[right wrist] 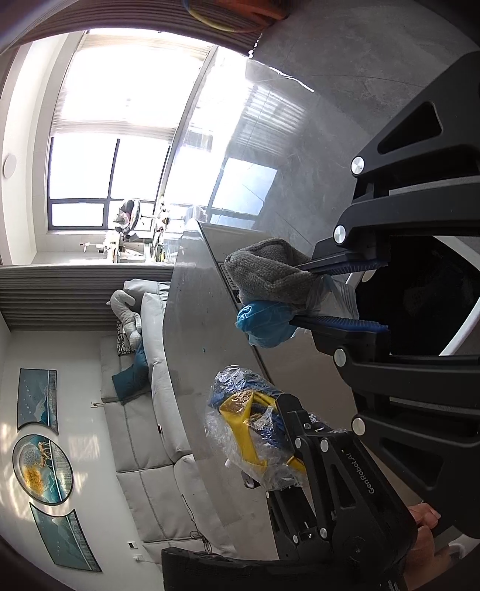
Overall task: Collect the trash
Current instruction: 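Carry both items to the bin and open the left tool to drop the clear bag, then lower the grey sock into the bin and open the right tool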
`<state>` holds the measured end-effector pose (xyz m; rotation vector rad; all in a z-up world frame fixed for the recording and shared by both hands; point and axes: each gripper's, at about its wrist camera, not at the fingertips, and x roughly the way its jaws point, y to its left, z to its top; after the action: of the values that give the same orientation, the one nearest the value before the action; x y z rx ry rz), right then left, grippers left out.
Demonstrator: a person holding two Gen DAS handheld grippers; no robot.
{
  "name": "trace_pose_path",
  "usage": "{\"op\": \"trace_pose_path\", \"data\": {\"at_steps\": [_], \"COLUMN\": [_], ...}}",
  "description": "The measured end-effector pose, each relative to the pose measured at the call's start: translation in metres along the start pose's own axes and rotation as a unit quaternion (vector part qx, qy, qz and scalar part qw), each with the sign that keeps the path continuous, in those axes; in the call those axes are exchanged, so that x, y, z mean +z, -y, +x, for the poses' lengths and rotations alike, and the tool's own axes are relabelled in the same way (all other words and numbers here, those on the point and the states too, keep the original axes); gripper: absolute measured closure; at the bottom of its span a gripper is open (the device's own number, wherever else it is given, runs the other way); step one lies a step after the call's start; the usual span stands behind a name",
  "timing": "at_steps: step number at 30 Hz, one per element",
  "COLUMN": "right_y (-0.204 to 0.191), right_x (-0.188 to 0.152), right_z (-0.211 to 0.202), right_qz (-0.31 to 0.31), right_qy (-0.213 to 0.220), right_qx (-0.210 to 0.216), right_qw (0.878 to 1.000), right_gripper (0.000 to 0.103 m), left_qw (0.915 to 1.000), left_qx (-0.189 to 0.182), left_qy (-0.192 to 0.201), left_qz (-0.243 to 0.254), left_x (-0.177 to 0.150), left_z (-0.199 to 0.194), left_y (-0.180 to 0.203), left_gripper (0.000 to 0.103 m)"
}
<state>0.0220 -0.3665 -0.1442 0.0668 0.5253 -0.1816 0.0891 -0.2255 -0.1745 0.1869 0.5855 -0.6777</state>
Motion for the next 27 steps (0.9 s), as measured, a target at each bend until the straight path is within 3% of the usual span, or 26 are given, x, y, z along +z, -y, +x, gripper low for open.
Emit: {"op": "trace_pose_path", "data": {"at_steps": [11,13,15,20,27], "right_y": [0.031,0.031,0.033,0.034,0.033], "right_x": [-0.026,-0.026,-0.026,-0.027,-0.028], "right_z": [0.005,0.005,0.007,0.011,0.012], "right_qz": [0.019,0.021,0.023,0.028,0.027], "right_qy": [-0.026,-0.026,-0.028,-0.033,-0.033], "right_qx": [-0.032,-0.035,-0.037,-0.039,-0.039], "right_qw": [0.999,0.999,0.999,0.998,0.998], "right_gripper": [0.081,0.081,0.081,0.081,0.081], "left_qw": [0.9964,0.9926,0.9879,0.9826,0.9853], "left_qx": [-0.043,-0.058,-0.059,-0.03,-0.012], "left_qy": [-0.072,-0.106,-0.143,-0.172,-0.153], "left_qz": [0.015,0.015,0.016,0.062,0.075], "left_x": [-0.016,-0.021,-0.028,-0.038,-0.034], "left_z": [0.042,0.056,0.069,0.085,0.074], "left_y": [0.032,0.036,0.041,0.055,0.056], "left_gripper": [0.076,0.06,0.011,0.006,0.006]}}
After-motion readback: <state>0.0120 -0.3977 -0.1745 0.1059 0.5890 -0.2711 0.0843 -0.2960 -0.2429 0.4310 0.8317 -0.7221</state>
